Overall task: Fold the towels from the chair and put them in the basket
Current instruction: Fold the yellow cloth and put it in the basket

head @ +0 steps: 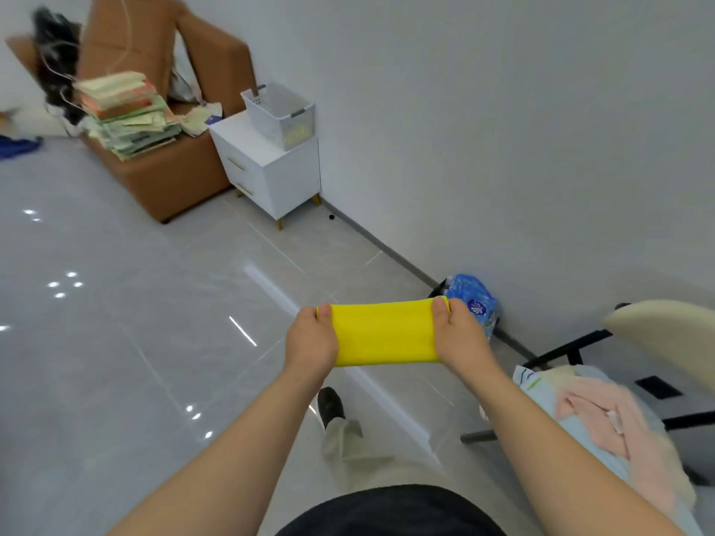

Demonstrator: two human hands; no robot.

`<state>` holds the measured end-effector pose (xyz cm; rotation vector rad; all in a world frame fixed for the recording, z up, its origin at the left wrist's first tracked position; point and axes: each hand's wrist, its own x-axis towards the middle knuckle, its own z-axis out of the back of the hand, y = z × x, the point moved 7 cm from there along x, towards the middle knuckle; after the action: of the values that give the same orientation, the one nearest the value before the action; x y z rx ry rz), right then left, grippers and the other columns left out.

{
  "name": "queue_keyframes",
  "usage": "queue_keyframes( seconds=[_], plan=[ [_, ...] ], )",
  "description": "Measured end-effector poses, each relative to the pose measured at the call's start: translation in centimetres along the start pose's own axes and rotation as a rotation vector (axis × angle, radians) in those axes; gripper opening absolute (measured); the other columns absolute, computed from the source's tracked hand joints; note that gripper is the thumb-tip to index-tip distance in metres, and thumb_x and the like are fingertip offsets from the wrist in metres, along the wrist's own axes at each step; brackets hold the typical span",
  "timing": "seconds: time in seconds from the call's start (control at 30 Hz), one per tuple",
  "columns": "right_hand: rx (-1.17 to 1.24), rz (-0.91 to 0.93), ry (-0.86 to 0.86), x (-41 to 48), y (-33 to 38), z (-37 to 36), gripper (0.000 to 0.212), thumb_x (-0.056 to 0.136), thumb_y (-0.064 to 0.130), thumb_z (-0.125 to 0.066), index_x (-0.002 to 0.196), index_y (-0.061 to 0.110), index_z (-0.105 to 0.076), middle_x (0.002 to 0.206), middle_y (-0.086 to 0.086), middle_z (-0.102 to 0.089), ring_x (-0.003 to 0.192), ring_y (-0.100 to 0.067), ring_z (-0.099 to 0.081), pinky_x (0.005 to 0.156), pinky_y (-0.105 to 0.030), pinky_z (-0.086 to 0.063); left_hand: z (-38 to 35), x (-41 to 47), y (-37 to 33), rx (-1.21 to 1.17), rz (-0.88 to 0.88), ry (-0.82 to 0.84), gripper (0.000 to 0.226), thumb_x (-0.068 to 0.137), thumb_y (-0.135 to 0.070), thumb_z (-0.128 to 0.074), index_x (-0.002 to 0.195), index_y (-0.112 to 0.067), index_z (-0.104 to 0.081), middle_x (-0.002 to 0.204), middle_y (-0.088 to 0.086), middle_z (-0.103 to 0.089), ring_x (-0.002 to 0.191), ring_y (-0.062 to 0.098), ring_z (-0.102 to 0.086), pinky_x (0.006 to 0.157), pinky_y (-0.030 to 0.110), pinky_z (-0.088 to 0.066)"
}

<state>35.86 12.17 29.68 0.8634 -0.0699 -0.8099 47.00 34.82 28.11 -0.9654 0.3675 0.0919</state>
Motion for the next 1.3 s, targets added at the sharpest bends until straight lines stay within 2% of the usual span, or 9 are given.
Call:
queue_keyframes(
  seconds=[0.23,0.4,0.57,0.67,0.83,0.93,1.03,1.13,1.3],
  plan=[
    [0.062,0.003,-0.008,11.0,8.5,-6.5,0.035,0.106,0.044,-0.033,0.102,0.015,-0.051,0.091,-0.006,-0.058,0.089,-0.029,-0.056,0.072,-0.035,-0.037,5.2,14.7,-4.6,0.358,-0.157,-0.117,0.040,0.105,-0.041,-0.029,0.101,-0.013,-0.059,0.099,0.011,-0.065,0.097,0.035,-0.058,0.084,0.045,-0.048],
    [0.085,0.027,0.044,17.7,18.1,-12.3,0.038,0.106,0.045,-0.032,0.104,0.012,-0.051,0.091,-0.007,-0.059,0.088,-0.029,-0.057,0.071,-0.034,-0.036,11.1,25.0,-6.3,0.211,-0.040,-0.097,0.035,0.107,-0.040,-0.030,0.096,-0.013,-0.050,0.089,0.005,-0.055,0.086,0.029,-0.053,0.072,0.037,-0.038],
    [0.056,0.102,0.060,23.4,28.1,-17.3,0.034,0.107,0.042,-0.033,0.100,0.014,-0.050,0.086,-0.002,-0.057,0.084,-0.025,-0.055,0.066,-0.035,-0.032,17.1,34.0,-6.7,0.123,0.014,-0.161,0.040,0.107,-0.040,-0.030,0.096,-0.008,-0.051,0.081,0.005,-0.054,0.082,0.028,-0.053,0.070,0.037,-0.038],
    [0.042,0.118,0.056,26.4,32.5,-20.8,0.033,0.107,0.040,-0.033,0.098,0.014,-0.049,0.083,0.001,-0.054,0.081,-0.024,-0.053,0.066,-0.034,-0.032,19.8,39.9,-6.4,0.101,0.029,-0.158,0.042,0.107,-0.041,-0.031,0.098,-0.007,-0.054,0.086,0.008,-0.056,0.086,0.031,-0.054,0.073,0.039,-0.041],
    [0.052,0.101,-0.023,31.0,39.3,-26.6,0.023,0.107,0.037,-0.036,0.099,0.019,-0.047,0.083,0.006,-0.050,0.083,-0.022,-0.049,0.069,-0.033,-0.031,24.4,50.0,-6.9,0.015,0.001,-0.054,0.041,0.107,-0.042,-0.034,0.098,-0.009,-0.056,0.086,0.005,-0.055,0.089,0.028,-0.053,0.077,0.039,-0.042],
    [0.064,0.046,-0.032,33.0,42.6,-29.6,0.022,0.107,0.037,-0.037,0.100,0.020,-0.048,0.091,0.000,-0.054,0.087,-0.023,-0.051,0.071,-0.032,-0.033,27.2,56.1,-7.3,0.019,0.044,0.074,0.031,0.106,-0.044,-0.036,0.106,-0.019,-0.053,0.102,0.005,-0.055,0.098,0.026,-0.052,0.082,0.036,-0.040],
    [0.069,-0.004,-0.038,35.4,45.6,-32.2,0.024,0.106,0.039,-0.038,0.102,0.019,-0.050,0.094,-0.002,-0.056,0.087,-0.024,-0.054,0.070,-0.032,-0.034,29.2,62.2,-8.7,0.017,0.046,0.168,0.031,0.104,-0.044,-0.040,0.107,-0.016,-0.055,0.107,0.008,-0.058,0.100,0.026,-0.054,0.083,0.037,-0.043],
    [0.083,-0.061,-0.059,38.7,47.7,-33.9,0.027,0.106,0.041,-0.038,0.110,0.018,-0.052,0.096,-0.002,-0.058,0.088,-0.023,-0.056,0.067,-0.032,-0.035,29.5,67.8,-10.3,0.006,0.043,0.244,0.033,0.103,-0.045,-0.046,0.097,-0.014,-0.058,0.101,0.009,-0.060,0.096,0.025,-0.056,0.081,0.038,-0.045],
    [0.123,-0.122,-0.109,47.3,50.0,-36.0,0.021,0.106,0.039,-0.040,0.106,0.020,-0.050,0.095,-0.001,-0.058,0.086,-0.021,-0.055,0.066,-0.032,-0.035,27.4,77.8,-14.9,0.003,-0.002,0.314,0.038,0.102,-0.042,-0.049,0.085,-0.009,-0.056,0.084,0.009,-0.054,0.079,0.022,-0.049,0.068,0.035,-0.038]
  ],
)
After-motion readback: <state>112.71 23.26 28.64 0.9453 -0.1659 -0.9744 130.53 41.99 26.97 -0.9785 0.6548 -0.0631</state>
